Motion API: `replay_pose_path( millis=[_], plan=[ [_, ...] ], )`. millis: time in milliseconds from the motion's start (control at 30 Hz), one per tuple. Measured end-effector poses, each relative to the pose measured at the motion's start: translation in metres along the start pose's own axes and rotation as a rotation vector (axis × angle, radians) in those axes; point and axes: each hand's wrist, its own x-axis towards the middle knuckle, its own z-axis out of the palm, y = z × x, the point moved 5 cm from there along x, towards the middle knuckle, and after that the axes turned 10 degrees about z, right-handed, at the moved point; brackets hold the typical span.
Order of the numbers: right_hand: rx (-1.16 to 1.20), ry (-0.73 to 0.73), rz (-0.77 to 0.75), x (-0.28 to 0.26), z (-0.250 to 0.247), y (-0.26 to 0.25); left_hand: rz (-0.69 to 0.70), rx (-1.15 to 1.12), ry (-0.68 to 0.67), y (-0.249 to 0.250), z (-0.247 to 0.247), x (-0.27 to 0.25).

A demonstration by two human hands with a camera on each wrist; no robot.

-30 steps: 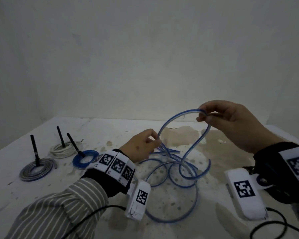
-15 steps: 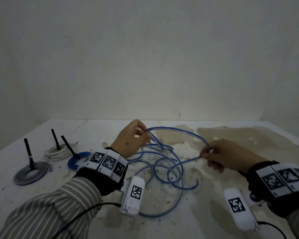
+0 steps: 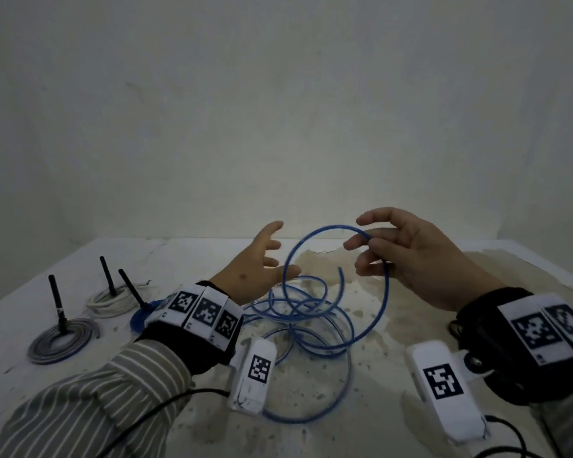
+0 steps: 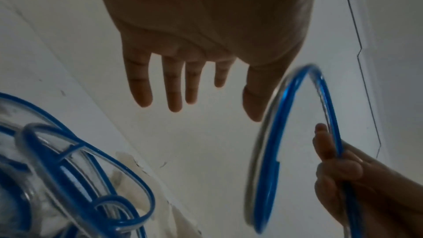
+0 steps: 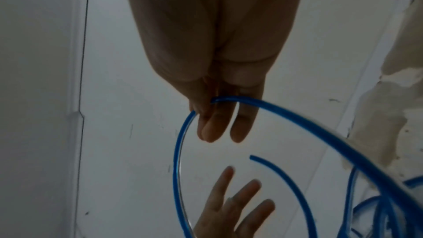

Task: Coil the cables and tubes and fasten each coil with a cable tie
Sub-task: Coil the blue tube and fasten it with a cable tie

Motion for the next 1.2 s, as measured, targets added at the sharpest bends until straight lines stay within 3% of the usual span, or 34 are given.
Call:
replay_pose_path(
  millis=[167,267,367,533,600,667,767,833,967,1100,1200],
  plan=[
    [-0.04,0.104,-0.07,0.003,0.0,-0.008,-0.039,-0.261,-0.144,0.012,0.021,-0.015],
    [-0.016,0.188,-0.027,0.006,-0.006,-0.002,-0.074,-0.47,-0.092,0.015,0.018,-0.022],
    [0.016,0.204,0.052,0.005,-0.005,0.01,-0.02,-0.472,-0.038,0.019,0.013,-0.022],
    [-0.094,0.127,0.155,0.0,0.013,0.029,0.012,-0.575,0.077,0.025,0.014,-0.022],
    [-0.034,0.08,0.144,-0.002,0.022,0.028,0.007,-0.602,0.094,0.024,0.018,-0.023],
    [0.0,0.087,0.097,-0.002,0.025,0.021,-0.016,-0.554,0.025,0.022,0.026,-0.027],
    [-0.063,0.098,0.062,-0.003,0.022,0.014,-0.032,-0.293,-0.154,0.017,0.034,-0.032],
    [-0.156,0.054,0.076,-0.006,0.021,0.013,0.013,-0.212,-0.12,0.02,0.027,-0.031],
    [-0.435,-0.016,0.065,-0.014,0.028,0.014,0.178,-0.257,0.022,0.04,0.007,-0.023],
    [-0.579,-0.043,0.007,-0.017,0.036,0.008,0.278,-0.06,-0.054,0.06,0.008,-0.024],
    [-0.636,-0.03,-0.015,-0.019,0.035,0.004,0.262,0.016,-0.145,0.061,0.011,-0.027]
  ],
)
